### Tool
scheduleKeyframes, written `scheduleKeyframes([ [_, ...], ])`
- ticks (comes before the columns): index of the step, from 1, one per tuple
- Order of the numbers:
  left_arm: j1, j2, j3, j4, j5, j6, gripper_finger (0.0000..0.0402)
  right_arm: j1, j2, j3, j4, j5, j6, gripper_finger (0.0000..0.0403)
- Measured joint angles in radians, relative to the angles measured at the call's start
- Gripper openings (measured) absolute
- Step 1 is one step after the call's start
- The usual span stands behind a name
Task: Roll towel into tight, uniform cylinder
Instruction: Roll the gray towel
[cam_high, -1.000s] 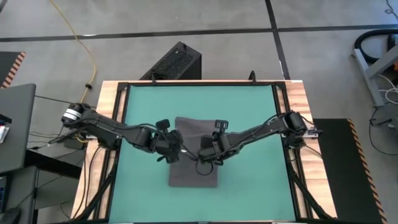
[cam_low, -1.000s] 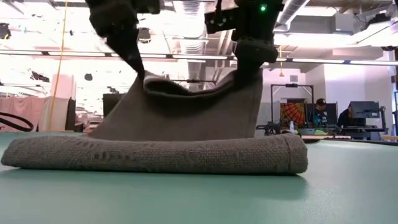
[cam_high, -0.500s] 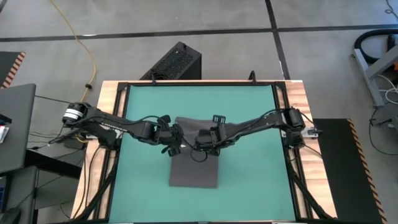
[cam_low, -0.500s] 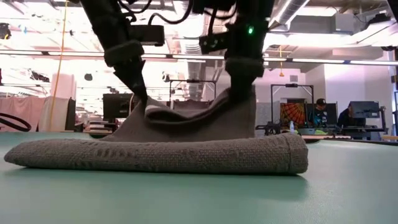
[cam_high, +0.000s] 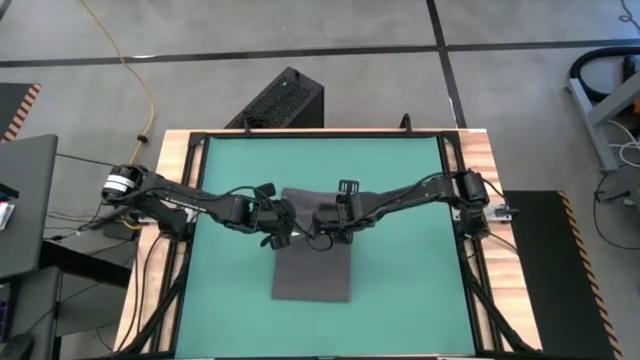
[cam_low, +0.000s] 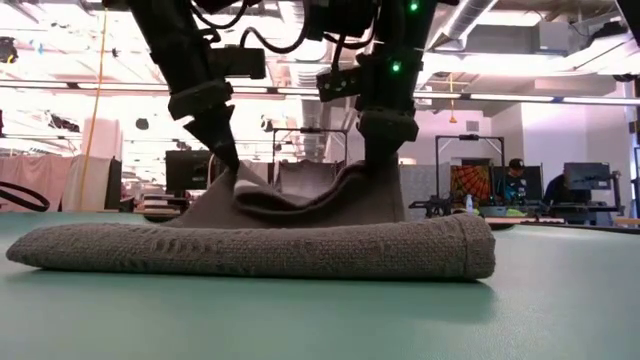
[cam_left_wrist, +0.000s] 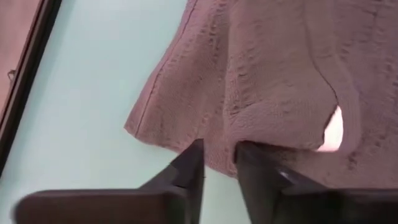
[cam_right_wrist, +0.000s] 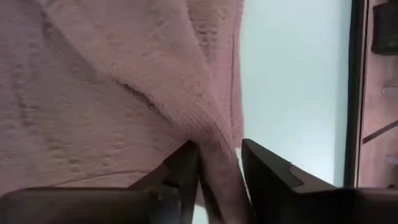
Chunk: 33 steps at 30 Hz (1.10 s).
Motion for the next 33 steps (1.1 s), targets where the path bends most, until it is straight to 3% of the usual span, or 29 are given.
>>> scheduleKeyframes([
  [4,0.005,0.007,0.000,0.000,0.000,0.054,0.0154,-0.024,0.000,0.000,0.003,0.003,-0.021,0.0194],
  [7,0.022,0.006,0.000,0.002,-0.070,0.061,0.0197,-0.047,0.000,0.000,0.003,0.021,-0.057,0.0216],
  [11,0.054,0.006,0.000,-0.018,-0.072,0.018,0.0228,-0.071,0.000,0.000,0.004,0.018,-0.087,0.0227],
  [14,0.061,0.006,0.000,-0.052,-0.020,-0.024,0.0232,-0.089,-0.003,0.000,0.007,0.027,-0.141,0.0226],
  [20,0.010,-0.005,0.000,-0.074,0.214,-0.062,0.0216,-0.111,-0.086,-0.001,0.034,0.001,-0.224,0.0223],
  [23,-0.051,-0.029,0.000,-0.074,0.149,-0.074,0.0202,-0.094,-0.172,0.000,0.078,-0.052,-0.294,0.0223],
  [27,-0.152,-0.081,0.001,-0.025,0.000,-0.067,0.0186,-0.062,-0.297,-0.082,0.264,-0.384,-0.390,0.0223],
  [33,-0.273,-0.134,-0.092,0.201,-0.092,-0.037,0.0181,0.001,-0.325,-0.319,0.675,-0.408,-0.548,0.0219],
])
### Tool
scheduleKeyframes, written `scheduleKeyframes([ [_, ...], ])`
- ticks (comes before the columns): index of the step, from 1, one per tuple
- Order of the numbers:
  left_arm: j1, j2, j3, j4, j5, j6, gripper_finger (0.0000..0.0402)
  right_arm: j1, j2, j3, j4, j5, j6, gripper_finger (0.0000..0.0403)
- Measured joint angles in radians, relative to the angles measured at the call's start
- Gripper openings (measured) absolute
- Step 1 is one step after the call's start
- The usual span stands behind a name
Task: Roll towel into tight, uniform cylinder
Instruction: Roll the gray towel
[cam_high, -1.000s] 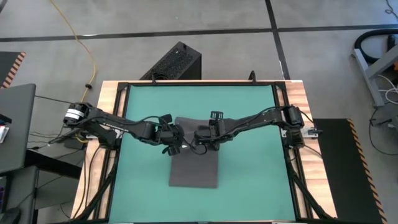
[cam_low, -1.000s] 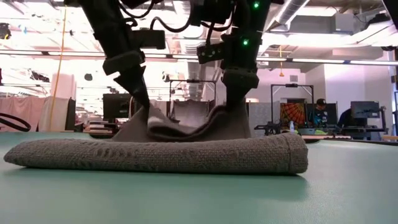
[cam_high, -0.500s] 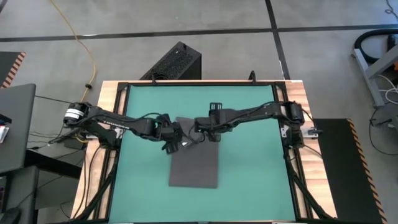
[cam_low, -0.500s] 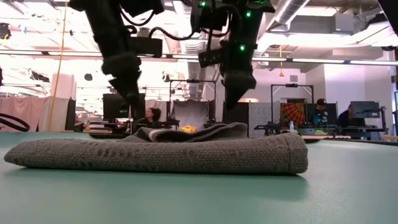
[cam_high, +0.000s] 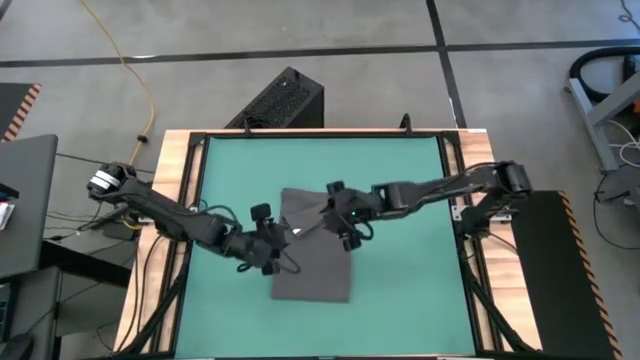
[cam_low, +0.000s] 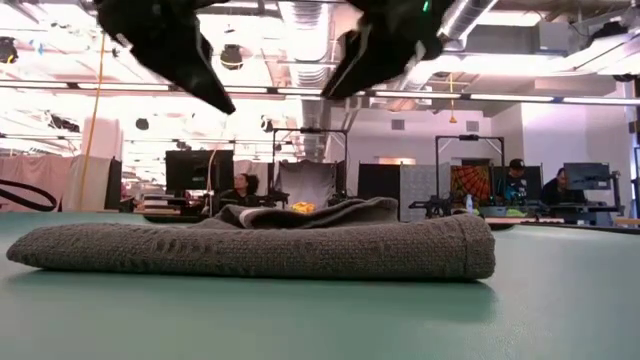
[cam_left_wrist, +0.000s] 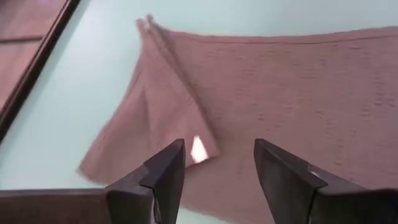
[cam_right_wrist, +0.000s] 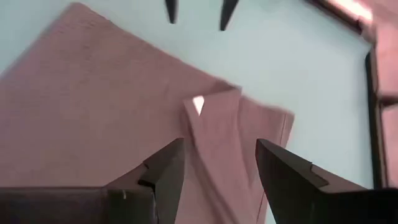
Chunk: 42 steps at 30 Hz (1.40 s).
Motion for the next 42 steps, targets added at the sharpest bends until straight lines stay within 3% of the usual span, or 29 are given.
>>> scheduleKeyframes([
  [4,-0.031,-0.001,-0.103,0.138,-0.019,-0.031,0.0181,0.038,0.097,-0.026,0.163,0.057,-0.116,0.0219],
  [11,-0.043,0.002,-0.216,0.349,-0.018,-0.122,0.0180,0.042,0.278,0.044,0.189,0.077,-0.128,0.0219],
  [19,-0.072,0.003,-0.220,0.340,-0.018,-0.138,0.0180,0.012,0.432,0.125,0.188,0.128,-0.154,0.0219],
  [25,-0.079,0.086,-0.219,0.359,-0.020,-0.161,0.0180,0.004,0.474,0.151,0.192,0.181,-0.159,0.0210],
  [30,-0.076,0.177,-0.219,0.384,-0.016,-0.180,0.0180,0.007,0.469,0.161,0.178,0.182,-0.160,0.0174],
  [42,-0.066,0.283,-0.219,0.450,0.057,-0.192,0.0180,-0.060,0.448,0.213,0.157,0.181,-0.159,0.0037],
])
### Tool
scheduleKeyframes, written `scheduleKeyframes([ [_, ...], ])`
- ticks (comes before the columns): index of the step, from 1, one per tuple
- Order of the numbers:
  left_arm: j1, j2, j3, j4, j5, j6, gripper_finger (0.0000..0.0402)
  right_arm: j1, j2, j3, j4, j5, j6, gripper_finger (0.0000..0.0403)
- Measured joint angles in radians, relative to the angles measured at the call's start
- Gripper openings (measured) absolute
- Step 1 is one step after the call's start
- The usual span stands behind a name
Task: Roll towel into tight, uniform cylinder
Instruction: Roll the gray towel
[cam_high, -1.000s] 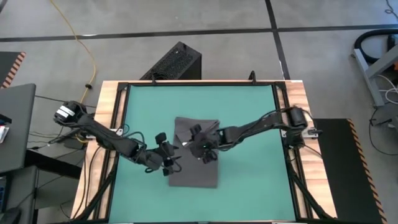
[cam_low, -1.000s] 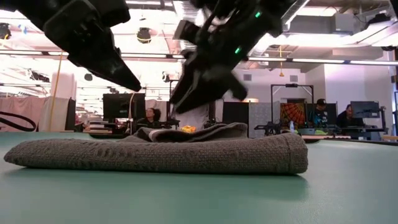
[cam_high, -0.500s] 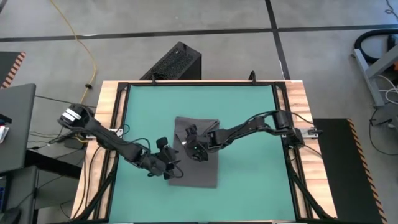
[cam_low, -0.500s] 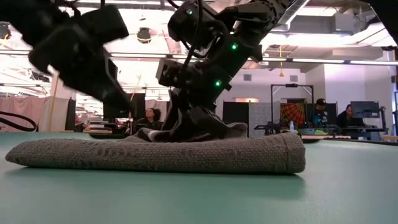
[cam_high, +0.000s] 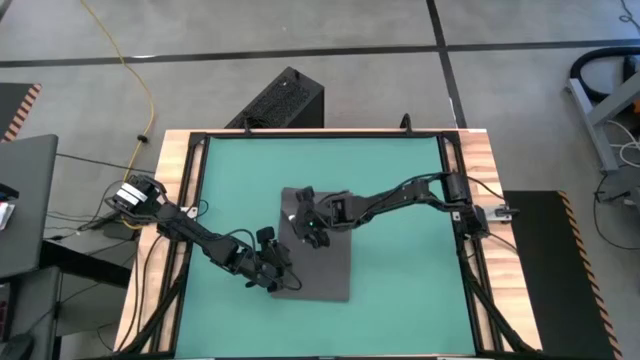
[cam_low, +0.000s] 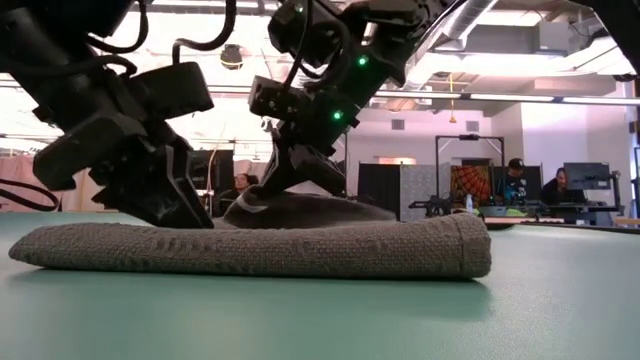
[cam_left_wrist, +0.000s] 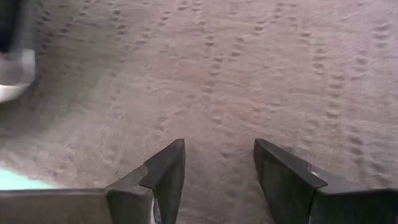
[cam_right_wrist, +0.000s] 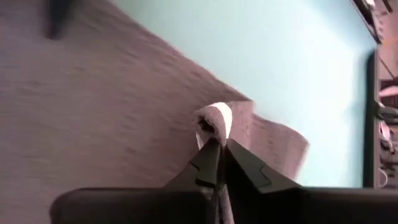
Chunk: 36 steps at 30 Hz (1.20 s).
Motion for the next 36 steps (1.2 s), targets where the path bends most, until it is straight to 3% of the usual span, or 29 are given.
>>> scheduleKeyframes([
  [5,0.000,0.000,0.001,0.000,0.025,-0.008,0.0180,-0.064,0.000,0.000,0.001,-0.001,0.006,0.0038],
  [14,0.000,0.000,0.001,0.005,0.056,-0.042,0.0180,-0.175,-0.016,0.000,0.020,0.050,-0.054,0.0102],
  [20,0.000,-0.004,0.019,0.005,0.047,-0.029,0.0180,-0.163,-0.104,0.045,-0.058,0.027,-0.086,0.0157],
  [26,-0.002,-0.120,0.076,-0.178,-0.010,0.093,0.0180,-0.049,-0.315,0.047,-0.314,-0.124,-0.055,0.0172],
  [32,-0.071,-0.338,0.082,-0.372,0.081,0.261,0.0180,0.130,-0.513,0.044,-0.570,-0.378,0.272,0.0169],
  [36,-0.179,-0.398,0.082,-0.432,0.195,0.424,0.0180,0.323,-0.568,0.003,-0.564,-0.343,0.473,0.0168],
])
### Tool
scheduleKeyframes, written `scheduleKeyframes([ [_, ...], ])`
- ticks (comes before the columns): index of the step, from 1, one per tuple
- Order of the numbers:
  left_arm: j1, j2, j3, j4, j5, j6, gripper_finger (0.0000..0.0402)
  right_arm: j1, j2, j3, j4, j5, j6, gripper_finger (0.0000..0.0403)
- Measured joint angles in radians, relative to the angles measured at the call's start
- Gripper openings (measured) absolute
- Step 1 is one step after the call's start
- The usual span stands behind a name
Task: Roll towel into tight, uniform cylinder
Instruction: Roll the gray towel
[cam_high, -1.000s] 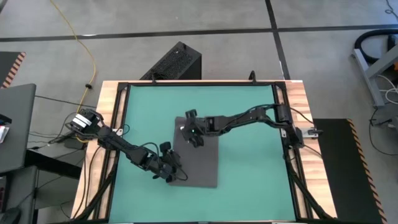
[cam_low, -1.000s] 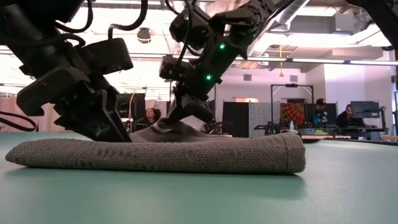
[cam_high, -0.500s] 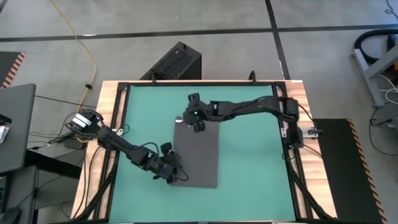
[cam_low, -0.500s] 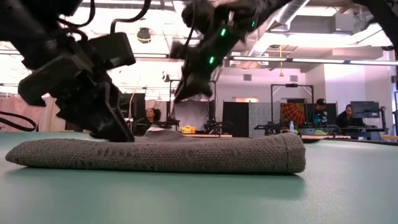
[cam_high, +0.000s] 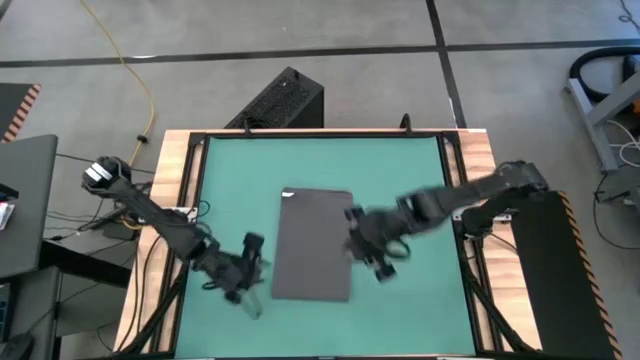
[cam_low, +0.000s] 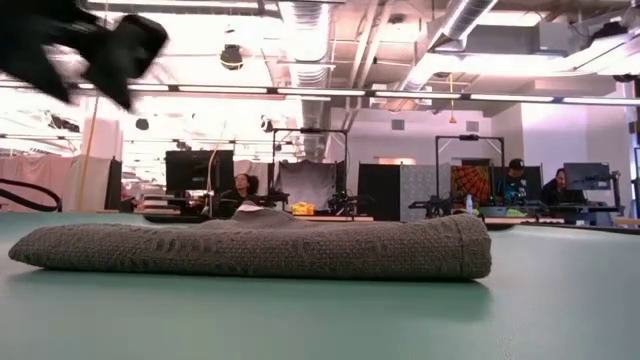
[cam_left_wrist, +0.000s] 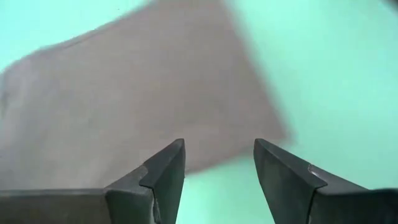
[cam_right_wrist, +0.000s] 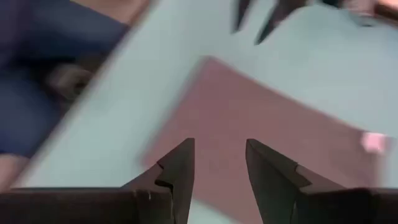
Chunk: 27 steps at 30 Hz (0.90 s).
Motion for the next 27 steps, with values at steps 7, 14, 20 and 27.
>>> scheduleKeyframes([
  [7,-0.174,0.050,0.033,0.145,-0.130,0.180,0.0184,0.325,0.120,-0.009,-0.050,0.393,0.136,0.0170],
  [14,-0.209,0.198,0.119,0.172,-0.195,0.222,0.0218,0.399,0.329,-0.009,-0.012,0.541,0.144,0.0213],
  [20,-0.200,0.375,0.190,0.172,-0.173,0.294,0.0262,0.361,0.438,0.024,-0.007,0.466,0.144,0.0258],
  [27,-0.187,0.548,0.268,0.190,-0.218,0.342,0.0276,0.329,0.452,0.035,0.007,0.457,0.056,0.0260],
])
